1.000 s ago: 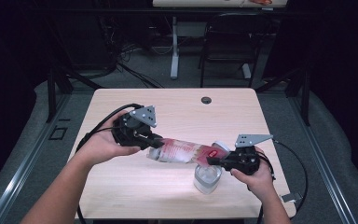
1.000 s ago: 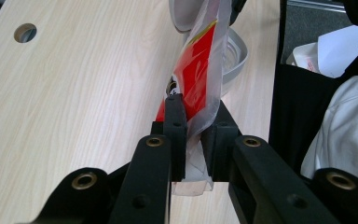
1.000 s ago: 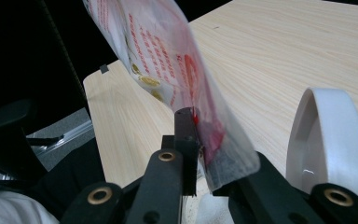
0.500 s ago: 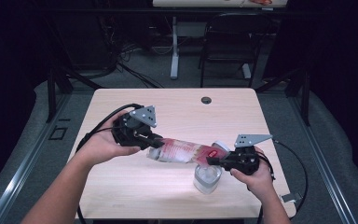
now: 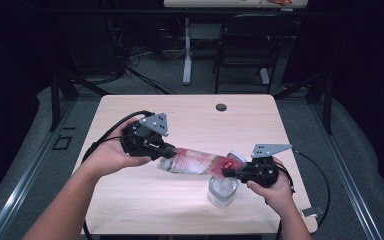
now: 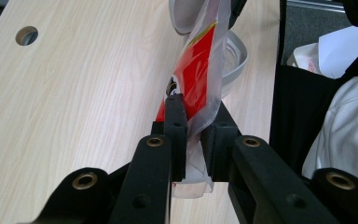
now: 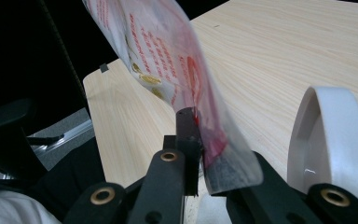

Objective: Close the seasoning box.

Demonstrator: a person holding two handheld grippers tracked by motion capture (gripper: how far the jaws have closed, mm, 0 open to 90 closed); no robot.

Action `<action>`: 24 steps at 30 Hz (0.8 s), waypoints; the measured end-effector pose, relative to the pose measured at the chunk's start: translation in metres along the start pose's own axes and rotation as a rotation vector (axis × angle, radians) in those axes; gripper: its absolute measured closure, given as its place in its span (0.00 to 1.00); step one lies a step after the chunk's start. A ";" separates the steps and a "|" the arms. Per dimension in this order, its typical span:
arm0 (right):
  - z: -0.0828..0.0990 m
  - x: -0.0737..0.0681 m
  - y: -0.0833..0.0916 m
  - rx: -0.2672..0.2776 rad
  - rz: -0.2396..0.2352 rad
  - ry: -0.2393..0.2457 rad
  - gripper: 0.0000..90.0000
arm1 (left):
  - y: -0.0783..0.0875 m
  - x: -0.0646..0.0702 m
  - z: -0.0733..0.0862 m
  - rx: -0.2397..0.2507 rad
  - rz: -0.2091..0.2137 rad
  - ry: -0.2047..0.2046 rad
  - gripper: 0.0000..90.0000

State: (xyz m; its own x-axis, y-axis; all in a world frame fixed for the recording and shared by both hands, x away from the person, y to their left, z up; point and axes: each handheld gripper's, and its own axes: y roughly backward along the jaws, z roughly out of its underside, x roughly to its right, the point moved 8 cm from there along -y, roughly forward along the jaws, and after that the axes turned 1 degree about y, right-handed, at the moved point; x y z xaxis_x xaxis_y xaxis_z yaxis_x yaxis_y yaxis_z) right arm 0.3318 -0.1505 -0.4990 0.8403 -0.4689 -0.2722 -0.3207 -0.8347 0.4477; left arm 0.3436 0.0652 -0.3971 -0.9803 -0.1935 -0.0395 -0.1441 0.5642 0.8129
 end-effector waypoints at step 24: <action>0.001 -0.002 -0.001 -0.012 -0.014 -0.002 0.98 | 0.003 0.003 -0.009 0.012 -0.003 -0.016 0.92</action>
State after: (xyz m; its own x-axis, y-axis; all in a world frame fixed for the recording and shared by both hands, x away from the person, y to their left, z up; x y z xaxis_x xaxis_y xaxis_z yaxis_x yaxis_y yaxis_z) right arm 0.3301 -0.1490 -0.5000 0.8438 -0.4576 -0.2805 -0.3034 -0.8377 0.4540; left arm 0.3414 0.0594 -0.3892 -0.9819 -0.1823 -0.0514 -0.1486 0.5729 0.8061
